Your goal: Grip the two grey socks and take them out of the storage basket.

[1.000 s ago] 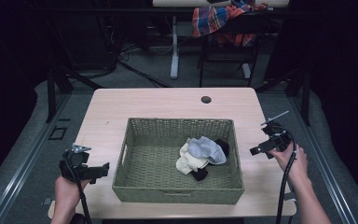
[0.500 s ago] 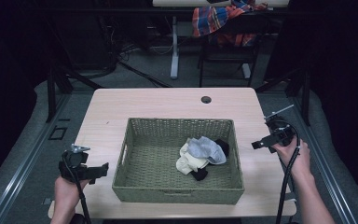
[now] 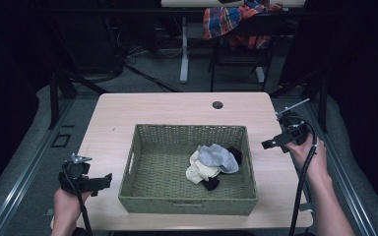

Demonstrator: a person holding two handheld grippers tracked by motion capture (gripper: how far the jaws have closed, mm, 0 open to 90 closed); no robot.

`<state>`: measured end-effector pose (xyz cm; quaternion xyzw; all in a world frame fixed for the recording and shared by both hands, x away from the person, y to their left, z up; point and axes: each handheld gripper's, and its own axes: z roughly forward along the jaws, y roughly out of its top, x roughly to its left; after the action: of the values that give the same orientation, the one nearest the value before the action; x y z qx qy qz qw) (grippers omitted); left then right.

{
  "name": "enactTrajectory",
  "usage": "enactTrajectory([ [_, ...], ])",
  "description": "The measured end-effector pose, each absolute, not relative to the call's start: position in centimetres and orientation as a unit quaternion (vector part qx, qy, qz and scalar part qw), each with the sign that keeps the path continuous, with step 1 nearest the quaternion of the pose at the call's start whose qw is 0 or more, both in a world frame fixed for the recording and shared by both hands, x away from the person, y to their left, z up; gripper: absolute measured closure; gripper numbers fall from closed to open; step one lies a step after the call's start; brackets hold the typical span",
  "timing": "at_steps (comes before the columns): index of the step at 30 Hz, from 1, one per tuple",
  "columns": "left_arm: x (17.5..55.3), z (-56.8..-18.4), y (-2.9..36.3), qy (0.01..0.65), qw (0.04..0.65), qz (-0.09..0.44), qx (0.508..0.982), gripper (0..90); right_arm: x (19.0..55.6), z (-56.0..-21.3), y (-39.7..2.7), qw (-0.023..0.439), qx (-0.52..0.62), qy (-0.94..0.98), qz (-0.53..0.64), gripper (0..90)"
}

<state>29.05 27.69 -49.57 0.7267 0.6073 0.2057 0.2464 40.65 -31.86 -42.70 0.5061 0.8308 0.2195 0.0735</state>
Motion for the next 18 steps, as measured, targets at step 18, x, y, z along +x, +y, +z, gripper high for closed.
enactTrajectory([
  [18, 29.0, -49.4, 27.3, 0.602, 0.246, 0.204, 0.732, 1.3, 40.6, -37.8, -23.1, 0.078, 0.417, 0.877, 0.225, 0.0],
])
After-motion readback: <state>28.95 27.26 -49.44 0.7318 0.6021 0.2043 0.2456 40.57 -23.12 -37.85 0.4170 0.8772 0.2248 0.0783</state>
